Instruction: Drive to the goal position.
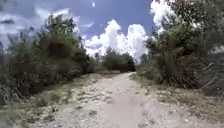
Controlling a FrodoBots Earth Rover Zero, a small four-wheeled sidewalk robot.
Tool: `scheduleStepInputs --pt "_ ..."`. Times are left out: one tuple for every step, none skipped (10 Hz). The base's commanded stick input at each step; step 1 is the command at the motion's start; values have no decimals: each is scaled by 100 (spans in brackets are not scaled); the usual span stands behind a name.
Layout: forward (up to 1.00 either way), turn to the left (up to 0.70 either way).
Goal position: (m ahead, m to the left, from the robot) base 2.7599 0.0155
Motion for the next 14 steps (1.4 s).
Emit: scheduleStepInputs --pt "50 0" --pt "50 0" --pt "50 0" --pt "50 0" --pt "50 0" --pt "50 0" --pt "50 0" --pt "50 0" --pt "50 0" --pt "50 0" --pt "50 0" --pt "50 0" --pt "50 0" --pt "50 0"
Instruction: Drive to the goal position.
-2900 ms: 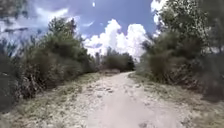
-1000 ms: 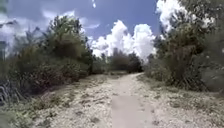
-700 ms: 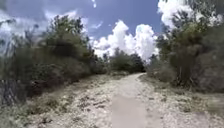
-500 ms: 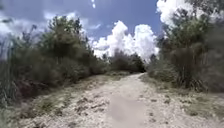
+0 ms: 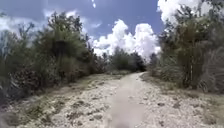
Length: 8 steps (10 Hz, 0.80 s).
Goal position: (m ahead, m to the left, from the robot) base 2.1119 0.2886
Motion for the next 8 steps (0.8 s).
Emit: scheduleStepInputs --pt "50 9" --pt "50 39" --pt "50 48" --pt "50 31" --pt "50 13" --pt "50 0" --pt "50 0" --pt "50 0"
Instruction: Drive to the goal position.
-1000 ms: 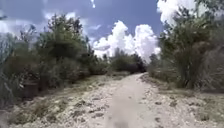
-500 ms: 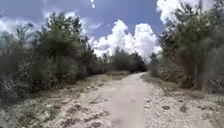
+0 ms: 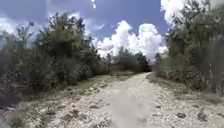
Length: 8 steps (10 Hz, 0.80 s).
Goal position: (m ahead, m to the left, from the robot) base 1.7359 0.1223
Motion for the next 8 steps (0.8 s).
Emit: scheduleStepInputs --pt "50 0" --pt "50 0" --pt "50 0" --pt "50 0" --pt "50 0" --pt "50 0" --pt "50 0" --pt "50 0"
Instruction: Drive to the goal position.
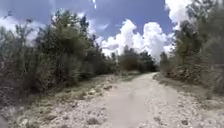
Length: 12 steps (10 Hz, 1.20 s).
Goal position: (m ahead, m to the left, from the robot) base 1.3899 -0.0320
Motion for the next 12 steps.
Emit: scheduleStepInputs --pt "50 0" --pt "50 0" --pt "50 0" --pt "50 0" --pt "50 0" --pt "50 0" --pt "50 0" --pt "50 0" --pt "50 0" --pt "50 0" --pt "50 0" --pt "50 0"
